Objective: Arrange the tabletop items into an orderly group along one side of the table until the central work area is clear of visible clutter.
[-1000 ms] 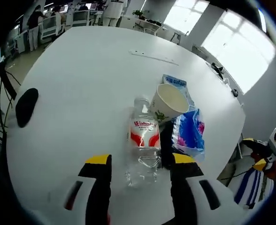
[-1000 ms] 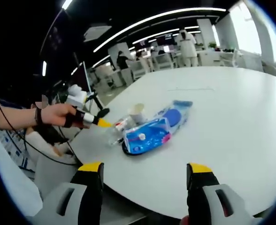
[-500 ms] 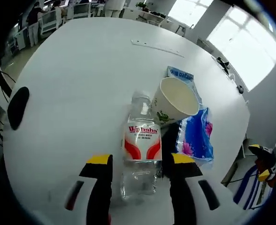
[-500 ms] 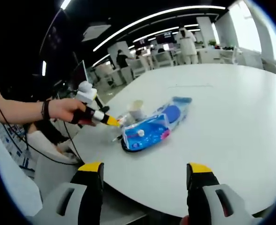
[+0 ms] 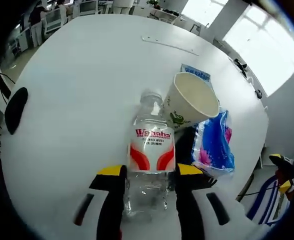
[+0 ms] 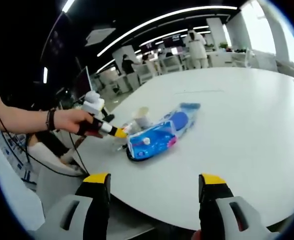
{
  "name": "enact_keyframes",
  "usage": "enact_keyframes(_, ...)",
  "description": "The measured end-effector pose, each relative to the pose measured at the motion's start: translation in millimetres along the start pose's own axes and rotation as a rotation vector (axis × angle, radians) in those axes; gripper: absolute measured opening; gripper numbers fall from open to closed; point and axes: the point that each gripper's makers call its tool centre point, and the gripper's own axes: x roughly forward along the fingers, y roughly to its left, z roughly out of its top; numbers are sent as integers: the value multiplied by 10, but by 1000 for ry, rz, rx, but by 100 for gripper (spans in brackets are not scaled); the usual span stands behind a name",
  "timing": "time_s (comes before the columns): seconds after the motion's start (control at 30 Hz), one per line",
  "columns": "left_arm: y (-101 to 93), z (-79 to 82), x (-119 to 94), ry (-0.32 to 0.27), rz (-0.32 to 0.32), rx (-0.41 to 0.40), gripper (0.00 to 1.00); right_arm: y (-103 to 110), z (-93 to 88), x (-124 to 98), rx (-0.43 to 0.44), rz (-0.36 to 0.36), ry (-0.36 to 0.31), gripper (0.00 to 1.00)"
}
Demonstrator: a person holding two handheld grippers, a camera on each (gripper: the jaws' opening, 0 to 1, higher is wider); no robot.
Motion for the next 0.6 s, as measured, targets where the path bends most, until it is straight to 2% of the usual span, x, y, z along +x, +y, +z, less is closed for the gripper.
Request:
enact_keyframes(0.3, 64, -55, -57, 8, -15, 11, 38, -6, -12, 3, 2, -5, -6, 73)
enact_keyframes(0.6, 164, -192, -166, 15, -10, 0, 38, 29, 13, 29, -6, -3, -12, 73)
